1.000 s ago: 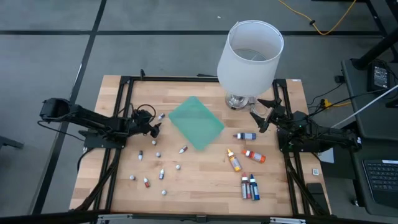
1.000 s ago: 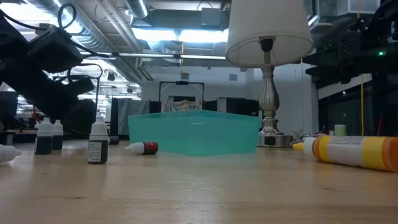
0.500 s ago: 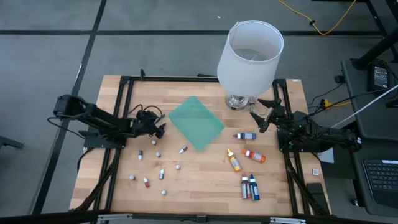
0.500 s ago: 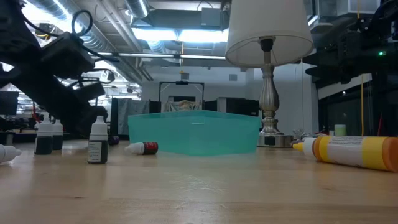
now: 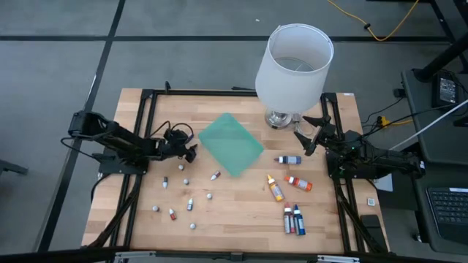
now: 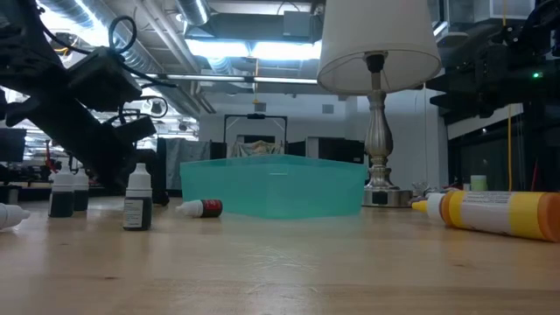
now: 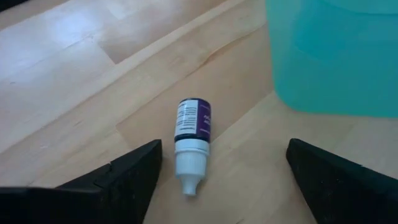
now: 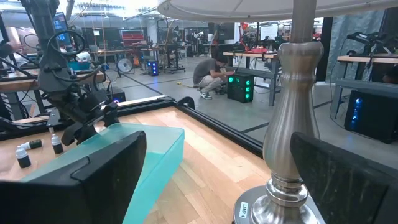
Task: Pick & Place food coloring
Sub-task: Put the small purple food coloring bottle into the green bin
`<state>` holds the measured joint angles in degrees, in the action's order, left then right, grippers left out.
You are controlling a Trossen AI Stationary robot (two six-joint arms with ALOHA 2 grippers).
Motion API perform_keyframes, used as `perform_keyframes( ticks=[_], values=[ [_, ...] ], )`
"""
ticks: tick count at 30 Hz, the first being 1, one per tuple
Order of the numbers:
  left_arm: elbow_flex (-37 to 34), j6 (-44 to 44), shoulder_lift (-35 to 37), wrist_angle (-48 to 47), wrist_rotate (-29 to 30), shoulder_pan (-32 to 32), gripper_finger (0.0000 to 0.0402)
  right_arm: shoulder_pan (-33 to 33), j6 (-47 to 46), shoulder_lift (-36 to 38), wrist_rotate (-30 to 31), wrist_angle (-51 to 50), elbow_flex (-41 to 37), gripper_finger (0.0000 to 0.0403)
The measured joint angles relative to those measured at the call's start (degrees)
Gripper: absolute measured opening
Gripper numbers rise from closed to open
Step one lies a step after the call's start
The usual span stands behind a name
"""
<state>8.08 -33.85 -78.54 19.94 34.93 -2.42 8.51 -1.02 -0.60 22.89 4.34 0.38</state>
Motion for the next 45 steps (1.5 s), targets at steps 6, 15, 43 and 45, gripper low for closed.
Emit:
perform_keyframes(
  ticks=[6,15,43,45],
  values=[
    [0.0,-0.8,0.0,-0.8,-0.6,0.0,0.0275,0.0,0.0,0.0,0.0,0.0,0.0,0.0397],
    [0.0,-2.5,0.0,-1.8,-0.9,0.0,0.0221,0.0,0.0,0.0,0.0,0.0,0.0,0.0397],
    [-0.2,-2.9,0.6,-2.1,-1.0,0.1,0.005,0.0,0.0,0.0,0.0,0.0,0.0,0.0397],
    [-0.2,-2.9,1.0,-2.3,-1.0,0.1,0.0047,0.0,0.0,0.0,0.0,0.0,0.0,0.0397]
  ],
)
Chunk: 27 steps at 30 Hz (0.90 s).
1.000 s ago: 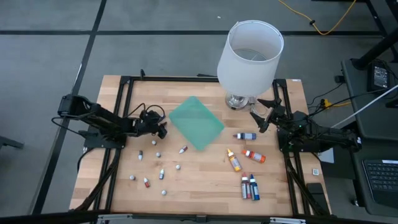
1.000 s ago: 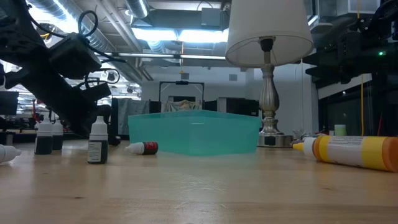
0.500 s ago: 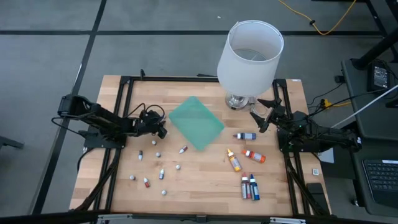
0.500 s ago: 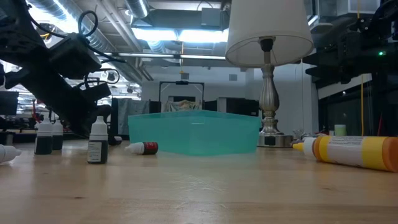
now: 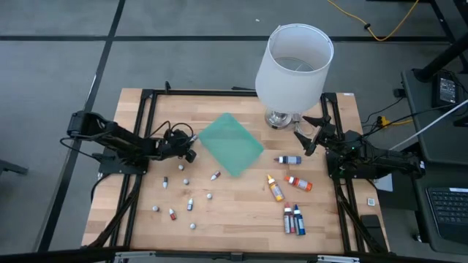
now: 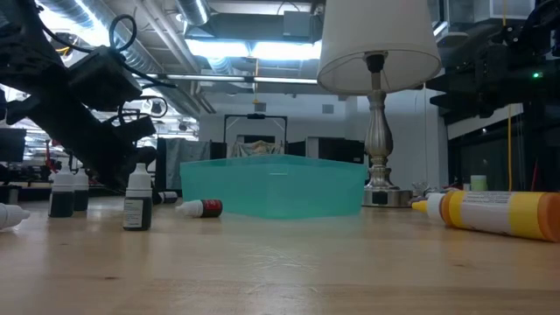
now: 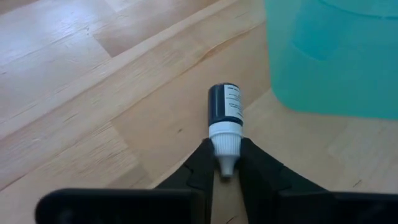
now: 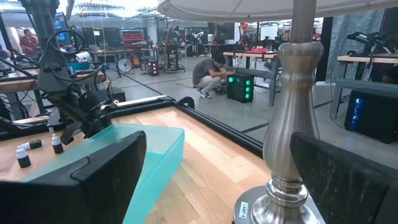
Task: Pick & Place food coloring
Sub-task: Put the small purple food coloring bottle into the green bin
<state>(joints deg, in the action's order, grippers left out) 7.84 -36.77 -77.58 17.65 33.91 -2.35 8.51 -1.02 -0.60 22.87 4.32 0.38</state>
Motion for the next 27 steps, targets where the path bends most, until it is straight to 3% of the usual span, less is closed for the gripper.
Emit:
perform_keyframes(
  ticks=[7,12,27],
  values=[
    [0.0,-0.6,1.4,-1.4,0.1,0.0,0.0054,0.0,0.0,0.0,0.0,0.0,0.0,0.0397],
    [0.0,-2.1,4.5,-3.9,3.3,0.0,0.005,0.0,0.0,0.0,0.0,0.0,0.0,0.0397],
    [10.4,8.7,23.0,-22.6,8.6,-2.7,0.0048,0.0,0.0,0.0,0.0,0.0,0.0,0.0397]
  ],
)
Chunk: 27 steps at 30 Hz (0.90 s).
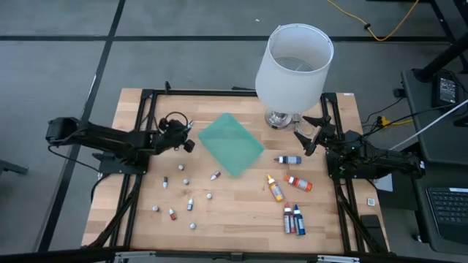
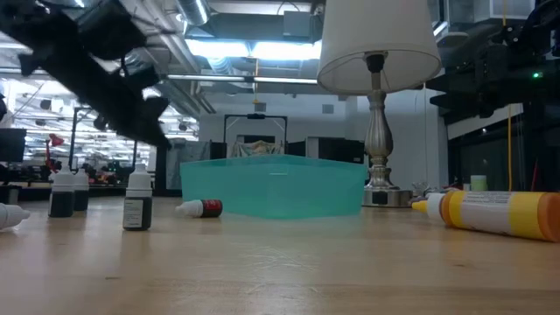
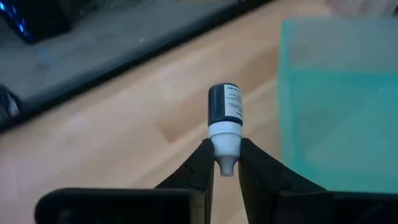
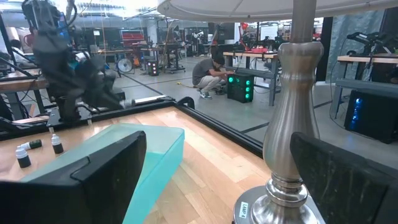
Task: Pick & Place food coloring
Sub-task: Put the small purple food coloring bottle into the green bin
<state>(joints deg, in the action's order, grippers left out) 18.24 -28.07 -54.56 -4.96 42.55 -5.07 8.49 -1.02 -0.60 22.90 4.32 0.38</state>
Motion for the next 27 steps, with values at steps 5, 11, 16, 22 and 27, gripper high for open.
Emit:
perform_keyframes(
  ticks=[5,11,16,22,27],
  values=[
    [6.0,4.5,4.6,-8.9,0.4,-1.3,0.0048,0.0,0.0,0.0,0.0,0.0,0.0,0.0397],
    [15.2,9.4,7.4,-20.1,0.7,-3.0,0.0048,0.0,0.0,0.0,0.0,0.0,0.0,0.0397],
    [24.2,13.9,6.4,-27.7,0.2,-3.9,0.0048,0.0,0.0,0.0,0.0,0.0,0.0,0.0397],
    [39.0,16.5,-0.5,-42.4,-2.1,-6.1,0.0048,0.0,0.0,0.0,0.0,0.0,0.0,0.0397],
    [52.2,17.5,-9.7,-55.0,-2.7,-6.8,0.0047,0.0,0.0,0.0,0.0,0.0,0.0,0.0397]
  ],
)
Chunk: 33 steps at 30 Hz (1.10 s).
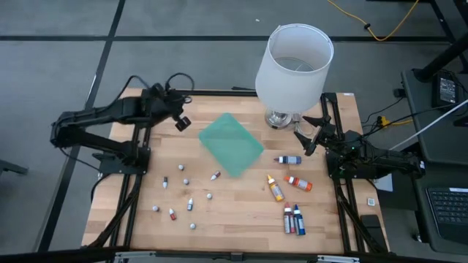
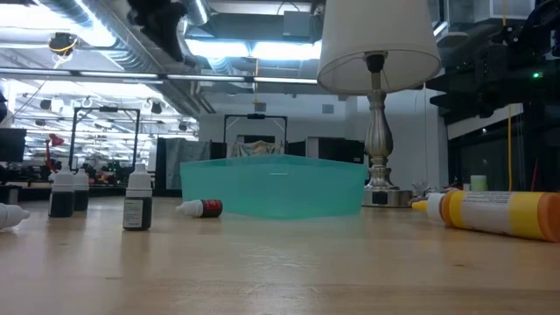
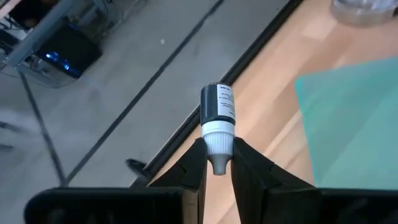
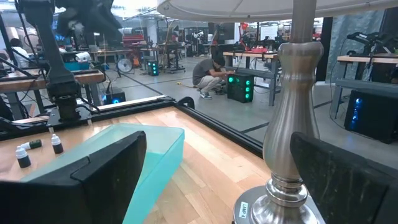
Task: Pick & Place food coloring
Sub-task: Put the small purple food coloring bottle into the green bin
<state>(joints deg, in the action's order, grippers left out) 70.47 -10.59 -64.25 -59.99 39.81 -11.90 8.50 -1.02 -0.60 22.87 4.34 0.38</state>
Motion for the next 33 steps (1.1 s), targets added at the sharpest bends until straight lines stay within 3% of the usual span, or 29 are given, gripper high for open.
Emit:
perform_keyframes(
  ticks=[9,18,23,33],
  values=[
    [19.1,-2.3,-17.6,-15.7,-6.1,0.0,0.0047,0.0,0.0,0.0,0.0,0.0,0.0,0.0397],
    [33.0,-3.8,-35.0,-30.1,-16.1,0.0,0.0047,0.0,0.0,0.0,0.0,0.0,0.0,0.0397],
    [34.5,-3.7,-39.3,-30.5,-25.9,0.0,0.0047,0.0,0.0,0.0,0.0,0.0,0.0,0.0397],
    [34.6,-4.6,-45.0,-30.0,-31.3,0.3,0.0047,0.0,0.0,0.0,0.0,0.0,0.0,0.0397]
  ],
)
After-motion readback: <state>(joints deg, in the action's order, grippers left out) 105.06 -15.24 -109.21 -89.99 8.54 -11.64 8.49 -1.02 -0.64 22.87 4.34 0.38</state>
